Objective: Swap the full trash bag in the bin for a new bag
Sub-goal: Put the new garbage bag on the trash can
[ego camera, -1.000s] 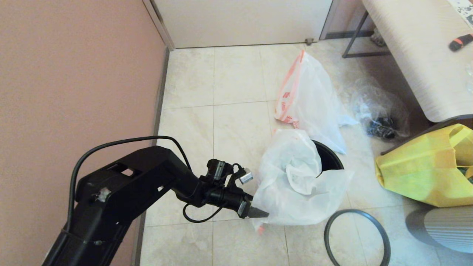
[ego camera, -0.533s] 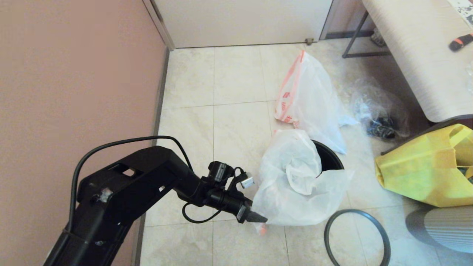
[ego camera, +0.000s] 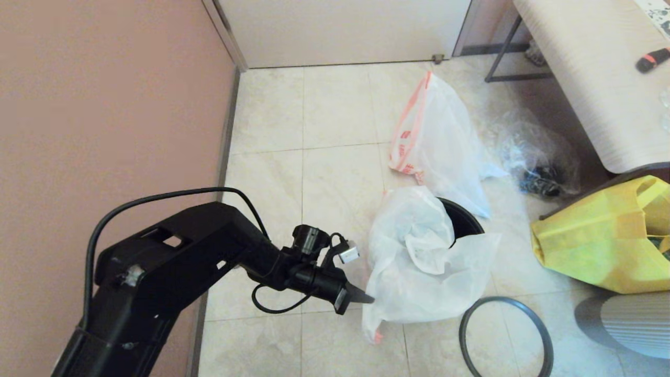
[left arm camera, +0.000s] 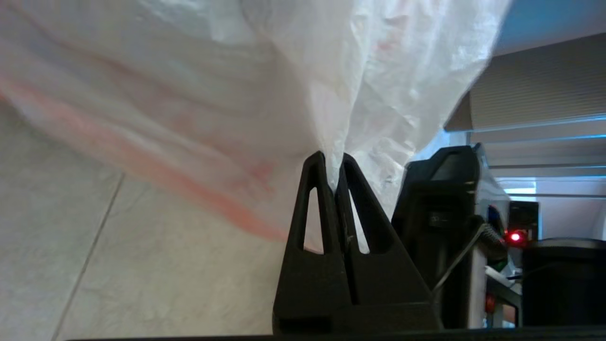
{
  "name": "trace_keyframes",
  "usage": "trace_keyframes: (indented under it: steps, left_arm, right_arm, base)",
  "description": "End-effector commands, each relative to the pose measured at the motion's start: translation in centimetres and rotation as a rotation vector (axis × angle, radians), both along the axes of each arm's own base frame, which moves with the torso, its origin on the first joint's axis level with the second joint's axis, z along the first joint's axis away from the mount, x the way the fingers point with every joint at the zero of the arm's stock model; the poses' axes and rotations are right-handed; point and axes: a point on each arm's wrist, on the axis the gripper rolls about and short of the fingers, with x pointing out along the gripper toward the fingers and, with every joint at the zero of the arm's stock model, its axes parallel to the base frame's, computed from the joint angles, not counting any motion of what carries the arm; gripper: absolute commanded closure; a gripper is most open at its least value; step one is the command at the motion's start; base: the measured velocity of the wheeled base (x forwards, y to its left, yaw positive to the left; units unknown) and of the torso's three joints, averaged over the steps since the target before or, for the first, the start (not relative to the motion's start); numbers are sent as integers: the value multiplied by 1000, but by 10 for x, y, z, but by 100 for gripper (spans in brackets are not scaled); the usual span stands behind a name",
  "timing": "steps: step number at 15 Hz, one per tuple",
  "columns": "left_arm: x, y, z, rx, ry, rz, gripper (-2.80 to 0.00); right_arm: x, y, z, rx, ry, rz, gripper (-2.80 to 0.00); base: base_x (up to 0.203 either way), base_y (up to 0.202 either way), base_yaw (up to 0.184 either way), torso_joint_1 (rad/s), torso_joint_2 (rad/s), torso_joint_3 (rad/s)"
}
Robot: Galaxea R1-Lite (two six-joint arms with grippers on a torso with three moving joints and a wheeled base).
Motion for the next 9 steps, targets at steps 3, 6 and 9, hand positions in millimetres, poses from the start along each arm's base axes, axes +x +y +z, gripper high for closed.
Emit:
trace_keyframes:
  steps: [3, 6, 9]
  left_arm:
    - [-7, 4, 13, -9, -3, -5, 0]
    - [-16, 18, 29, -36, 10, -5, 0]
    - [-29, 30, 43, -65, 29, -17, 0]
  right_arm:
    - [0, 0, 0, -1, 2, 2, 0]
    - [0, 0, 0, -1, 2, 2, 0]
    - [0, 0, 0, -1, 2, 2, 0]
  base:
    - [0, 0, 0, 0, 0, 0]
    - [0, 0, 0, 0, 0, 0]
    - [0, 0, 0, 0, 0, 0]
